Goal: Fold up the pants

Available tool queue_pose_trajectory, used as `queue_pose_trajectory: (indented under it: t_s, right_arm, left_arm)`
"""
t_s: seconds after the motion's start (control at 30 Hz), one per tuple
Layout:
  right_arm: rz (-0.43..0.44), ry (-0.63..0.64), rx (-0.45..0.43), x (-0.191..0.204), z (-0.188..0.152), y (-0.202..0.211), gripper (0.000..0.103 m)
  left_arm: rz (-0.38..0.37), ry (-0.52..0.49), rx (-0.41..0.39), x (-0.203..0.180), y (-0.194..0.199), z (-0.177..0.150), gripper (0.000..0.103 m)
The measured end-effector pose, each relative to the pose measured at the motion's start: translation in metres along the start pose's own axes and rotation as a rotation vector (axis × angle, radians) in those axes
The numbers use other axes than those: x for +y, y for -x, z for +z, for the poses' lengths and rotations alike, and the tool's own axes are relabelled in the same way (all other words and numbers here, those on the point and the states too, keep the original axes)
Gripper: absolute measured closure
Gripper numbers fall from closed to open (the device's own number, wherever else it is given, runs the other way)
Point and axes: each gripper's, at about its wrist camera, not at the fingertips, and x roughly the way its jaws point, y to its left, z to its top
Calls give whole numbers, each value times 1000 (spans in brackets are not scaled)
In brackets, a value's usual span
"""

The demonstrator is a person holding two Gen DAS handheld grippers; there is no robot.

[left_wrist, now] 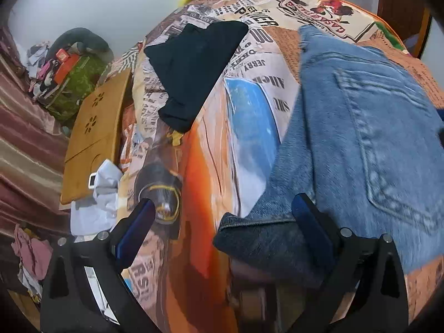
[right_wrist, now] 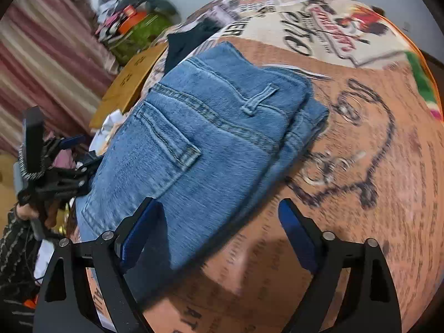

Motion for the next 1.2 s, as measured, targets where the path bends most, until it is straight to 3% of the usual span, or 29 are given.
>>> queue_pose_trajectory:
  t_s: [0.13, 0.27, 0.4, 0.57, 0.67, 0.83, 0.93, 0.97, 1.07, 1.2]
  right_arm:
    - [3, 82, -38, 12, 14, -4, 24]
    - [-42, 131, -44, 23, 29, -21, 24]
    - [-36, 110, -45, 16, 37, -22, 25]
    - [-99, 88, -104, 0, 40, -4, 26]
    - [-123, 57, -137, -11, 48, 2, 28]
    - [-124, 6, -139, -28, 62, -9, 46]
    - [-102, -27, -122, -35, 70, -25, 52]
    - [-91, -34, -126, -36, 73, -30, 52]
    - [-131, 7, -142, -32, 78, -38, 58]
    - [-146, 61, -119, -32, 81, -49, 66]
  left_arm:
    - [-53, 48, 1, 2, 11, -15, 2]
    - [-84, 118, -5, 6, 11, -16, 2]
    - [-76, 69, -31, 8, 16, -3, 3]
    - [-61, 22, -106, 7, 21, 41, 3]
    - [-119, 10, -140, 3, 17, 75, 3]
    - [-221, 5, -135, -13, -15, 130, 3]
    - [-299, 31, -83, -22, -43, 154, 15]
    - [-334, 36, -60, -25, -54, 161, 24]
    - [-399, 19, -18, -34, -73, 168, 37]
    - [-376, -39, -16, -43, -84, 163, 39]
